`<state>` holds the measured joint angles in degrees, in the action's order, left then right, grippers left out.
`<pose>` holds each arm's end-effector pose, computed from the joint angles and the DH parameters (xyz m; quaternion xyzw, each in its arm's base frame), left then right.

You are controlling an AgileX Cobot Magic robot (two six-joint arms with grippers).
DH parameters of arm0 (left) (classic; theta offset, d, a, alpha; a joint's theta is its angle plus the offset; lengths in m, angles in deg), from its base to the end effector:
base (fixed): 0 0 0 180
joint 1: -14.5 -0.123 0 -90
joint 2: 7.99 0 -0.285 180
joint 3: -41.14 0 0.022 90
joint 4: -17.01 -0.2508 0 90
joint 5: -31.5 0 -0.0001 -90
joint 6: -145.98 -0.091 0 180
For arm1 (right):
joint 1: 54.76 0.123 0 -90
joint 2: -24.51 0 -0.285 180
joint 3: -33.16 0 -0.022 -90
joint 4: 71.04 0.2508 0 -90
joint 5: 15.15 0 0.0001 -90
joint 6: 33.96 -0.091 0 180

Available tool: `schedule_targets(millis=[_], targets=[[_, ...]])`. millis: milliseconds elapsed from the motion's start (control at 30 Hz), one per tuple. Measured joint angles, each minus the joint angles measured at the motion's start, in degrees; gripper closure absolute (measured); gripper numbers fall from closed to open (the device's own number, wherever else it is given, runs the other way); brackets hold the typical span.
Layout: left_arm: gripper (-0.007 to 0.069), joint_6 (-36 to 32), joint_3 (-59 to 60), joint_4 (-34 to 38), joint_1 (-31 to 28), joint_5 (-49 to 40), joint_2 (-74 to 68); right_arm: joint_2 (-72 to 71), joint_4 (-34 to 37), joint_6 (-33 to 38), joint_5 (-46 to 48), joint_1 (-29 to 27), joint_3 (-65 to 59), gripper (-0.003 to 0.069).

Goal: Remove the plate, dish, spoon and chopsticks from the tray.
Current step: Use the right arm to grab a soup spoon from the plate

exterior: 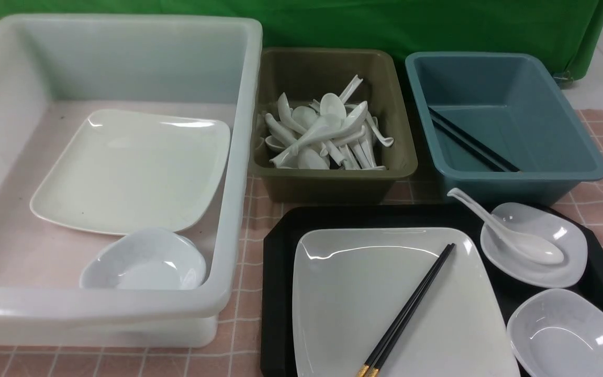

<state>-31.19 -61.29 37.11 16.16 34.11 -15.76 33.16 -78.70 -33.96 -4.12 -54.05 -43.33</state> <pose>0.0561 -0.0002 0.2150 -0.1278 0.6494 -0.1544 0.7335 0.0567 -0.0016 0.1993 -0.0448 0.7422 -0.0492 0.6669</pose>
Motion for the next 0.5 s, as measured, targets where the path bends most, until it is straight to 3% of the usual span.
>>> schedule_targets(millis=[233,367,433,500], targets=[[0.062,1.4,0.0,2.1,0.0,7.5,0.0,0.0,0.0,0.0,0.0,0.0,0.0,0.0418],[0.062,3.0,0.0,2.2,0.0,16.3,0.0,0.0,0.6,-0.6,-0.8,0.0,0.0,0.0418],[0.062,5.4,-0.1,1.7,0.0,23.0,0.0,0.0,3.7,-4.4,-3.6,0.1,-0.3,0.0418],[0.062,8.0,-1.8,0.4,0.0,24.1,0.0,0.0,7.2,-10.4,-7.8,0.1,-0.6,0.0418]])
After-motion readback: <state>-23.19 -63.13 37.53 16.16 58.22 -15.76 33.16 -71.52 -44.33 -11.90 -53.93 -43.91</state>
